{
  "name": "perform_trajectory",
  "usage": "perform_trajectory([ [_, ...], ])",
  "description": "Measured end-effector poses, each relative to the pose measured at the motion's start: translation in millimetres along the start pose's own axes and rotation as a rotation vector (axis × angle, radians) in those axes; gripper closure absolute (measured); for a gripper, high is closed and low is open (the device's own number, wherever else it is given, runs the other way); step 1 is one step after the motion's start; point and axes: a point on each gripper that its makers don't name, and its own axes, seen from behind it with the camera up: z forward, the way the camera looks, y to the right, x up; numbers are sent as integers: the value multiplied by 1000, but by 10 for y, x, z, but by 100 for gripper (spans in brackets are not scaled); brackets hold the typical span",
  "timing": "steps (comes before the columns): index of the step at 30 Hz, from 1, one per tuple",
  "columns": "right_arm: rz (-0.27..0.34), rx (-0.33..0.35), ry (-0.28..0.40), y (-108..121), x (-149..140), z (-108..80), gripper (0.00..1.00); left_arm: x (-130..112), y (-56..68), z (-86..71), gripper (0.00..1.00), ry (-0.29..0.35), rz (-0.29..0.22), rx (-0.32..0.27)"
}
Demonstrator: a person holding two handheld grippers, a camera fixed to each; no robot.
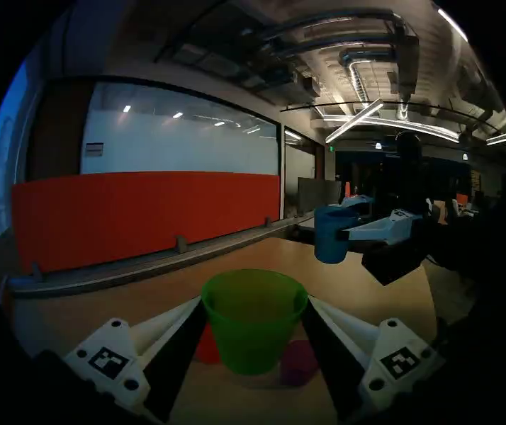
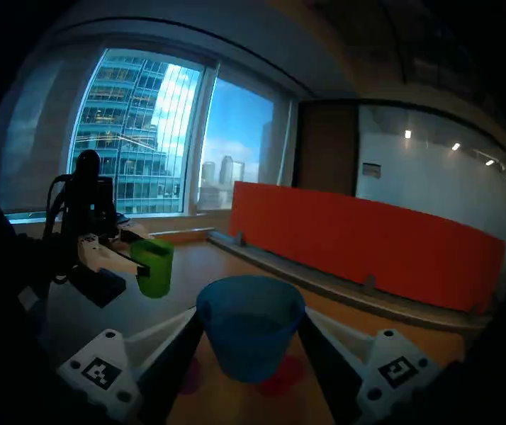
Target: Pour water
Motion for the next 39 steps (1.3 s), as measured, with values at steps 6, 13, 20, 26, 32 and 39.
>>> perform_trajectory([
  [6,-44,10,11,-34,134,18,10,19,72,14,12,1,1,-5],
  [13,-117,16,20,-65,288,61,10,23,130,53,12,-3,0,-11],
  [20,-192,24,27,-88,436,109,10,22,200,70,13,-4,1,-21],
  [26,-261,36,29,-138,542,153,10,27,268,97,12,-2,5,-33],
  [32,-333,39,29,-172,631,200,10,34,337,124,12,3,13,-46],
  [39,-415,45,37,-215,756,250,10,61,394,148,12,12,14,-56],
])
